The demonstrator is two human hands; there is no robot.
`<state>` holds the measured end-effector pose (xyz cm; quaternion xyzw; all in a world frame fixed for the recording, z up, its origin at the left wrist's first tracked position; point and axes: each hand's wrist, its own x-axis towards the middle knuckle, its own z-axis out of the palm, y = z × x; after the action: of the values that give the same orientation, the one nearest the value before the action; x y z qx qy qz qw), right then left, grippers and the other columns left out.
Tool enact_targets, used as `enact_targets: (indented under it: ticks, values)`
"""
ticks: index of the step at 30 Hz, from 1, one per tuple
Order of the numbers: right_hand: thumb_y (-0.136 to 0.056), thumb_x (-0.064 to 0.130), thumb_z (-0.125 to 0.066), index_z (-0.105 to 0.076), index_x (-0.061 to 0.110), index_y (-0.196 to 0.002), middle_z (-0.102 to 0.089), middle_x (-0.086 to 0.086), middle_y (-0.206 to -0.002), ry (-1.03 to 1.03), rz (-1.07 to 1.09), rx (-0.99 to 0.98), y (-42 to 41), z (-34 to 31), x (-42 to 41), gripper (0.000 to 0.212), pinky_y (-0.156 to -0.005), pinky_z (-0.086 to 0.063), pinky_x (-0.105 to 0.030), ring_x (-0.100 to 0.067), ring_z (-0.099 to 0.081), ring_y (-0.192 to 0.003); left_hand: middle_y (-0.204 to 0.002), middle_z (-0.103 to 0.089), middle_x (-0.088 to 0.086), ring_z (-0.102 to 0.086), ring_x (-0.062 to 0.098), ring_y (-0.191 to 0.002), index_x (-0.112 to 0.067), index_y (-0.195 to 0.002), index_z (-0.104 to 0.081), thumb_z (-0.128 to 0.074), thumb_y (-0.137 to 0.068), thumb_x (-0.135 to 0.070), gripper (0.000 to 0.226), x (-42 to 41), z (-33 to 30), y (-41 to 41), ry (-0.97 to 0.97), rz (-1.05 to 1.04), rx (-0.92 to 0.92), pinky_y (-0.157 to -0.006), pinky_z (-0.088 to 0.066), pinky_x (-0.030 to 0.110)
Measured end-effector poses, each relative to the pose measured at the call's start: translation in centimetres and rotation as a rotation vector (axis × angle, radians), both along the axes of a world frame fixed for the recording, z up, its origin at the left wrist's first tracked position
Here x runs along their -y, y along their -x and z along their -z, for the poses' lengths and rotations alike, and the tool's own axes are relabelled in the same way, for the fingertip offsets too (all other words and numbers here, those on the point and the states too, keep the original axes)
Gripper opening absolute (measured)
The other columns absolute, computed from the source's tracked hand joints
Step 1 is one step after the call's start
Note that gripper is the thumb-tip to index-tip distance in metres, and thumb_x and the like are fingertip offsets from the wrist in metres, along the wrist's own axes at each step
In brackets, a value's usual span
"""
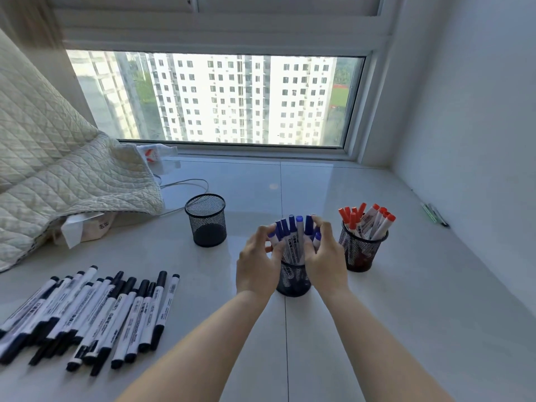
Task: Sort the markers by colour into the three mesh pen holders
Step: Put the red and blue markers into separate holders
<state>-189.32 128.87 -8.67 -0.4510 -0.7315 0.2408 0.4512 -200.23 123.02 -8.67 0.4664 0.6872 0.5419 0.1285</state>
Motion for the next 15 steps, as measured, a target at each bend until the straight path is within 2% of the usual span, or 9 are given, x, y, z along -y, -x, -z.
enact_targets:
  ticks: [5, 8, 10, 13, 15]
  values:
    - [-0.093, 0.025, -0.05, -0.048, 0.014, -0.128, -0.068, -0.008, -0.096, 0.066, 0.097, 0.068, -1.1, -0.6, 0.5, 0.036, -0.073, -0.044, -0.029, -0.023, -0.063, -0.091, -0.091, -0.06, -0.015, -0.062, 0.006, -0.079, -0.041, -0.115, -0.05, -0.05, -0.092, -0.033, 0.024, 0.6, -0.3, -0.6, 0.109, 0.055, -0.004, -0.068, -0.043, 0.022]
    - [-0.094, 0.027, -0.047, -0.049, 0.011, -0.126, -0.065, -0.011, -0.111, 0.126, 0.141, 0.163, -1.6, -1.3, 0.5, 0.036, -0.078, -0.043, -0.03, -0.028, -0.06, -0.104, -0.099, -0.064, -0.007, -0.058, 0.007, -0.078, -0.046, -0.121, -0.046, -0.047, -0.093, -0.037, 0.029, 0.7, -0.8, -0.9, 0.225, 0.119, -0.034, -0.064, -0.04, 0.021]
    - [-0.095, 0.029, -0.045, -0.043, 0.009, -0.132, -0.058, -0.013, -0.119, 0.145, 0.156, 0.206, -1.8, -1.9, 0.8, 0.042, -0.084, -0.04, -0.031, -0.031, -0.053, -0.112, -0.108, -0.064, -0.006, -0.057, 0.009, -0.08, -0.05, -0.128, -0.038, -0.046, -0.093, -0.037, 0.038, 0.8, -1.4, -0.8, 0.31, 0.176, -0.051, -0.059, -0.038, 0.018]
    - [-0.093, 0.03, -0.047, -0.033, 0.01, -0.14, -0.042, -0.012, -0.136, -0.004, 0.233, 0.282, -1.5, -2.8, 1.9, 0.052, -0.103, -0.03, -0.037, -0.031, -0.036, -0.125, -0.115, -0.055, -0.011, -0.057, 0.01, -0.089, -0.049, -0.139, -0.022, -0.047, -0.092, -0.038, 0.054, 1.4, -2.3, -0.3, 0.368, 0.231, -0.055, -0.071, -0.038, 0.021]
    - [-0.089, 0.025, -0.054, -0.041, 0.009, -0.133, -0.043, -0.012, -0.135, -0.161, 0.249, 0.276, -0.8, -3.5, 3.2, 0.049, -0.103, -0.031, -0.039, -0.03, -0.037, -0.124, -0.109, -0.05, -0.014, -0.056, 0.007, -0.086, -0.046, -0.141, -0.018, -0.048, -0.092, -0.036, 0.059, 2.5, -2.5, 0.3, 0.336, 0.197, -0.06, -0.073, -0.04, 0.024]
